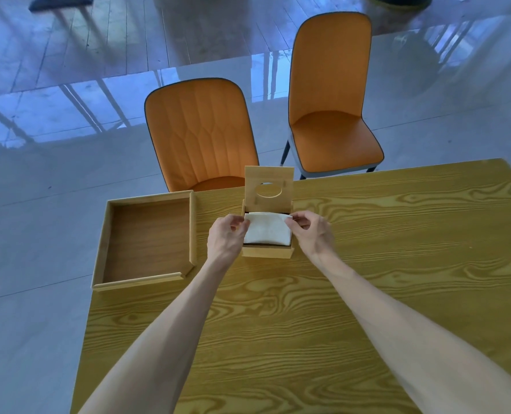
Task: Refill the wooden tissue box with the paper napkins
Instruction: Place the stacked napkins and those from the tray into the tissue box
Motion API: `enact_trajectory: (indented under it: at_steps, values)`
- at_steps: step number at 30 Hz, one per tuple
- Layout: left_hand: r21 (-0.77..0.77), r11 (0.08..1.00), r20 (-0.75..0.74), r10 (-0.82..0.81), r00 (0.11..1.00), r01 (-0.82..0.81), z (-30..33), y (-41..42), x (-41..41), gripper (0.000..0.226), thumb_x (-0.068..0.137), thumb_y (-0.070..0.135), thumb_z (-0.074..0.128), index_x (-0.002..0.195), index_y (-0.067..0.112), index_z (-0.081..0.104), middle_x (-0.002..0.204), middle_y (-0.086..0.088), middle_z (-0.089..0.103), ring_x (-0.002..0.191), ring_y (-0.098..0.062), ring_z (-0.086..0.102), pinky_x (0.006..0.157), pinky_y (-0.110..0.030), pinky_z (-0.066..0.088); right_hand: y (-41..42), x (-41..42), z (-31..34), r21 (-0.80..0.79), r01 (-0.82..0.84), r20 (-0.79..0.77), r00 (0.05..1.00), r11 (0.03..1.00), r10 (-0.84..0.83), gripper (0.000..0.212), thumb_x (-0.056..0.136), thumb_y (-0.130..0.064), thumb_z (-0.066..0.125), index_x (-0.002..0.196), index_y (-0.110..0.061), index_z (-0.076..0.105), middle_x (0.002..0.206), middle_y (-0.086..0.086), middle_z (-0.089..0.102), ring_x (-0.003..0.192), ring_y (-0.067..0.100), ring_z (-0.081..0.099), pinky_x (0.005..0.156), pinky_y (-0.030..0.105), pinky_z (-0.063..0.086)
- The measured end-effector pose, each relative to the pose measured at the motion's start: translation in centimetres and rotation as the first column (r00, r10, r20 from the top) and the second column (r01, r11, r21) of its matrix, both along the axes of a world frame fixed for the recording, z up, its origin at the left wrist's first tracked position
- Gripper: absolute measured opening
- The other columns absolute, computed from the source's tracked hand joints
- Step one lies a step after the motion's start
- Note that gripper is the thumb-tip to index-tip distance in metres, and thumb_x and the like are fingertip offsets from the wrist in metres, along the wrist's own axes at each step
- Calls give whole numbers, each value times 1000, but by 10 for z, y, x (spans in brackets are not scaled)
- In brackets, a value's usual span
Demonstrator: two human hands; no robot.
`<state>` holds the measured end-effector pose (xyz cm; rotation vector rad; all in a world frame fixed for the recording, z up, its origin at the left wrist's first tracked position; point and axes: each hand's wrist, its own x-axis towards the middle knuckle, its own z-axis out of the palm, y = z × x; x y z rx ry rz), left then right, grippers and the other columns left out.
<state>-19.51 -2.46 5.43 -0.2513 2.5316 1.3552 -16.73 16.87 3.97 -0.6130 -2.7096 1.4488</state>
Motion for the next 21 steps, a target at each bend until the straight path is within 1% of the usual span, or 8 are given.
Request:
enact_trajectory:
  at_steps: [2,5,7,9,11,14,17,21]
  values:
    - [-16,1000,20,4,1000,-4,-2,2,-2,32,94,40,58,113,16,68,117,-4,67,108,-22,61,94,-46,51,-1,-2,-2,38,5,4,1000,999,-5,30,91,-40,66,103,-14,74,92,-3,73,85,13,66,70,23,51]
    - [-42,999,37,11,999,-9,-3,5,-5,31,94,39,59,114,17,66,120,-2,67,108,-22,61,94,-44,51,-1,-6,-7,74,10,16,1000,997,-12,30,91,-41,66,102,-15,74,94,-1,73,85,15,66,72,29,55]
    - [-41,999,45,25,999,-23,-3,6,-7,28,94,36,60,115,17,64,115,1,68,102,-21,64,90,-43,53,-2,-8,-9,79,18,22,1000,997,-20,28,90,-41,67,101,-16,74,95,1,73,85,16,66,72,32,56]
    - [-39,998,62,42,997,-40,-3,7,-9,28,93,34,63,116,18,58,107,3,66,94,-20,65,87,-43,55,-4,-10,-9,63,31,23,999,998,-33,24,89,-37,69,102,-17,72,92,-1,72,82,15,66,69,29,55]
    - [-44,998,78,53,996,-50,-3,7,-11,31,92,31,65,118,19,53,103,4,64,89,-19,64,85,-43,56,-6,-12,-10,32,55,32,998,998,-56,25,88,-35,71,107,-18,67,89,-4,69,80,15,65,69,29,55]
    - [-62,997,86,40,995,-35,-5,7,-16,37,91,30,66,122,20,49,100,6,62,87,-18,63,83,-42,56,-6,-15,-11,2,67,55,996,998,-67,33,86,-35,74,112,-20,60,91,-4,66,81,14,65,72,34,57]
    - [-86,996,95,21,995,-13,-7,6,-19,41,90,30,66,126,21,50,98,8,61,85,-17,63,82,-41,56,-5,-17,-11,0,64,78,995,998,-64,36,85,-36,75,113,-22,56,94,-4,66,83,15,65,74,37,57]
    - [-91,996,145,9,989,4,-7,4,-23,41,89,31,66,127,23,52,97,8,62,85,-18,65,82,-40,57,-4,-23,-9,21,56,113,992,998,-58,36,85,-38,74,111,-23,54,93,-4,66,83,17,65,73,38,57]
